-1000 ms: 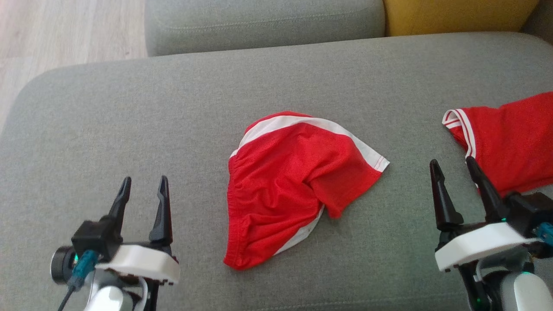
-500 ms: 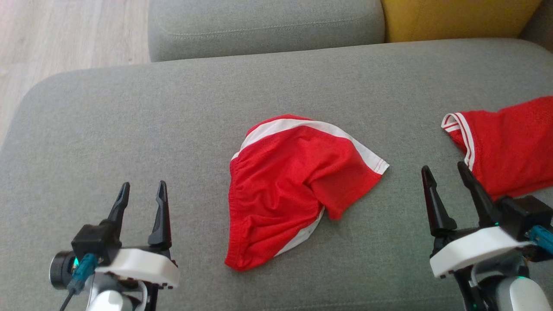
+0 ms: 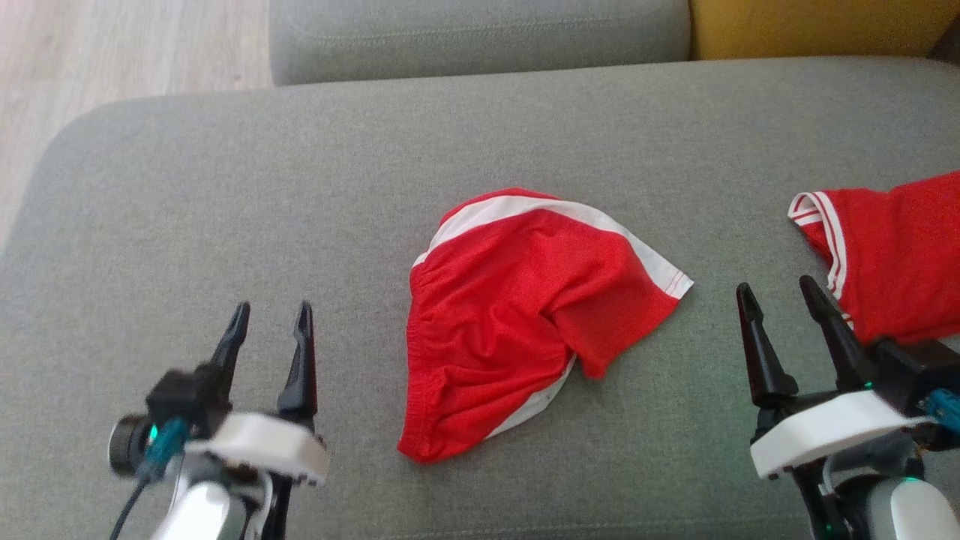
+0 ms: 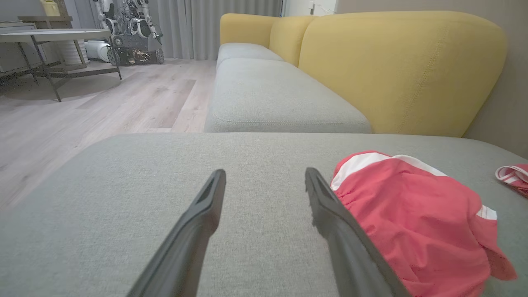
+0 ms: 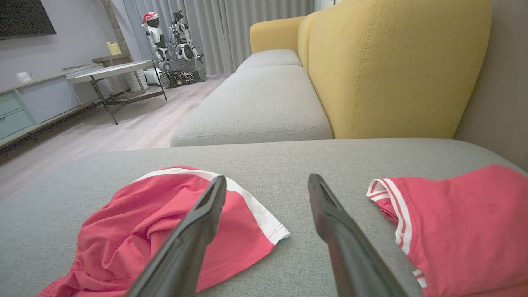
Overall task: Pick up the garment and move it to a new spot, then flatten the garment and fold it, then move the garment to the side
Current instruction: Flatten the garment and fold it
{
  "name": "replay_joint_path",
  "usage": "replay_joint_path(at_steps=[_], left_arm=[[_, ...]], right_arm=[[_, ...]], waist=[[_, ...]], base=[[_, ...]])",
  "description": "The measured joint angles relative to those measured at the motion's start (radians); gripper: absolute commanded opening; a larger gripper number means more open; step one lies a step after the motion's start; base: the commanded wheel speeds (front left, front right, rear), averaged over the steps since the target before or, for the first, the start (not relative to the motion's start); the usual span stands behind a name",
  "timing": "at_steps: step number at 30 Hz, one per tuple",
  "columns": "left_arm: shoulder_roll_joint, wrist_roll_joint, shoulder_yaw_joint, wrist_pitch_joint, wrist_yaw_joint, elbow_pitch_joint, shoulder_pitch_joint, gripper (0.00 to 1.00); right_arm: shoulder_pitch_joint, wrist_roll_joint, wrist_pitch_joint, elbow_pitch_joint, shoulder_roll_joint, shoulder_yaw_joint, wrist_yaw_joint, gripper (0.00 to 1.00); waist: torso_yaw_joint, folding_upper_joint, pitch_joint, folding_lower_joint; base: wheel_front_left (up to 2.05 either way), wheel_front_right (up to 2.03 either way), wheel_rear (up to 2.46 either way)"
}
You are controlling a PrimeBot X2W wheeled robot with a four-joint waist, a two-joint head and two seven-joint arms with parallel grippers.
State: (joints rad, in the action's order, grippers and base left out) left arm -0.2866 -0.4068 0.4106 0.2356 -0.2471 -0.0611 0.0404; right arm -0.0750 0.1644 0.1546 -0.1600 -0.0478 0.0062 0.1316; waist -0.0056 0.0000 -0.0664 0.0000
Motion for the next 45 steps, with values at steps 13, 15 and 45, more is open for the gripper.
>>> replay_joint_path(at_steps=[13,15,45], left_arm=[[0.124,-0.039,0.088,-0.07,0.154,-0.308,0.384,1.0],[0.149,-0.057,0.097,-0.085,0.181,-0.387,0.426,1.0],[0.244,-0.282,0.144,-0.035,0.343,-0.771,0.533,0.0]], right_arm=[[0.059,0.003,0.0,-0.006,-0.003,0.011,0.0,1.0],[0.073,0.003,-0.002,-0.002,-0.004,0.017,0.0,1.0],[0.085,0.021,-0.014,0.045,-0.007,0.015,0.0,1.0]], waist=[[-0.004,0.0,-0.103,0.0],[-0.009,0.0,-0.119,0.0],[-0.021,0.0,-0.118,0.0]], base=[[0.0,0.0,0.0],[0.0,0.0,0.0],[0.0,0.0,0.0]])
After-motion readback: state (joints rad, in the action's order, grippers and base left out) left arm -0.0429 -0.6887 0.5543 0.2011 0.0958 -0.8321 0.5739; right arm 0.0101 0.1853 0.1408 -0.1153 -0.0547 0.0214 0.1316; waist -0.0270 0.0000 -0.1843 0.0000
